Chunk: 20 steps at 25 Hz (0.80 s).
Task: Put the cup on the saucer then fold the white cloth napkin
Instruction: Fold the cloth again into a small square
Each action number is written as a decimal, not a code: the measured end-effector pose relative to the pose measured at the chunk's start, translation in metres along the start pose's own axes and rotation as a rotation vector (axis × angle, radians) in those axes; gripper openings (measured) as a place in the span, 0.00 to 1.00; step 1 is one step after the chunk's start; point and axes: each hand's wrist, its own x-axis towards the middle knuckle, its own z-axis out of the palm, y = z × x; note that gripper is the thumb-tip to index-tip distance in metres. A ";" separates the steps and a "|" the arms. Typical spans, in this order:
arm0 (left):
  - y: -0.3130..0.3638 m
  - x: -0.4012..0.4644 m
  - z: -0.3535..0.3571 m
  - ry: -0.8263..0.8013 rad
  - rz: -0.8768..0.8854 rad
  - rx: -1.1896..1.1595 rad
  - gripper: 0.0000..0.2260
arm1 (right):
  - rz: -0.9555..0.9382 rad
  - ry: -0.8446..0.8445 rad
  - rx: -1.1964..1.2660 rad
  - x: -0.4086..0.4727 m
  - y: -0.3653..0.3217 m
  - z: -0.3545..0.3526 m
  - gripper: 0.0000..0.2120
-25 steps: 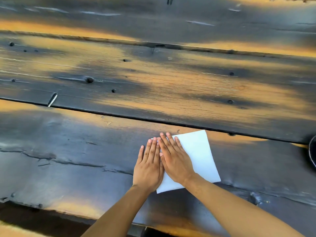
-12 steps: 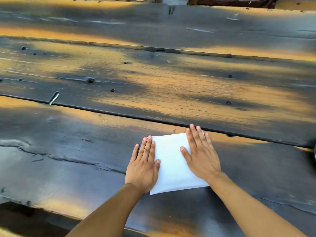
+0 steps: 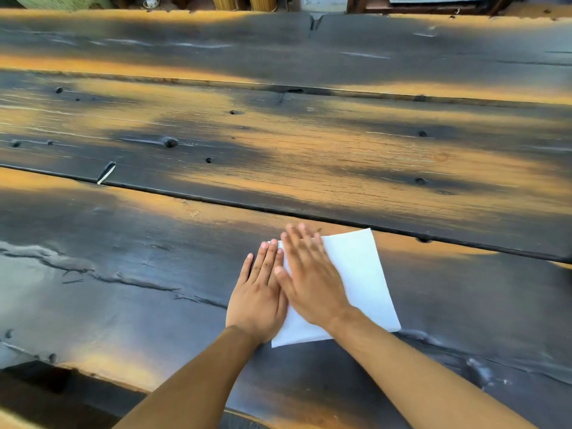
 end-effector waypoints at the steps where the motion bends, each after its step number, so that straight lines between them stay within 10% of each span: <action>1: 0.000 0.000 0.000 0.000 0.001 -0.004 0.28 | -0.035 -0.037 -0.021 0.001 -0.009 0.011 0.31; 11: -0.001 0.000 -0.004 -0.047 0.001 -0.009 0.29 | 0.114 -0.082 -0.257 -0.044 0.109 -0.014 0.38; 20: -0.003 0.000 0.003 0.010 0.016 -0.012 0.29 | 0.087 0.002 -0.155 -0.034 0.028 0.006 0.34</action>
